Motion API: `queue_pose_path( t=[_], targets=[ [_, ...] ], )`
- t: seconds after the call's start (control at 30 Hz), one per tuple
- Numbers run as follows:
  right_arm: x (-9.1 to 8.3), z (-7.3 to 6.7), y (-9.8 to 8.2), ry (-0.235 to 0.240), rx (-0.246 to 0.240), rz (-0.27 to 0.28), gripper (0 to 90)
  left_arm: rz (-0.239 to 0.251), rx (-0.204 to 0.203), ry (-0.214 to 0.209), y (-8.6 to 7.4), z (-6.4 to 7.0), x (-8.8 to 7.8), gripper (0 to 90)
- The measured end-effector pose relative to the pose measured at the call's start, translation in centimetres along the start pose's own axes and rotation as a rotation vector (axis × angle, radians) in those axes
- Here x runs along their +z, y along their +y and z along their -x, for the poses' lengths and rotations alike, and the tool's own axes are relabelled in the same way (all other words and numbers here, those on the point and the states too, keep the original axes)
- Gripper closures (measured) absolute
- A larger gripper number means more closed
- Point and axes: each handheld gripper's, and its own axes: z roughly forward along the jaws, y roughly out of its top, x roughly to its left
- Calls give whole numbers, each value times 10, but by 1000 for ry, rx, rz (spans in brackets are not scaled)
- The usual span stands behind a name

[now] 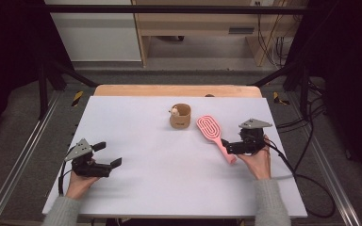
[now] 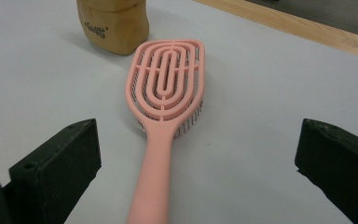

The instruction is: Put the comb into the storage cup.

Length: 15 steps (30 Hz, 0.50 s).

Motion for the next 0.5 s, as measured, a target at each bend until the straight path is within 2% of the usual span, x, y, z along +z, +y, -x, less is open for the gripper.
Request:
queue_pose_path(
  t=[0.17,0.5],
  targets=[
    [3,-3,3,6,-18,-22,4,0,0,0,0,0,0,1],
    [12,-7,7,16,-14,-20,7,0,0,1,0,0,0,1]
  ],
)
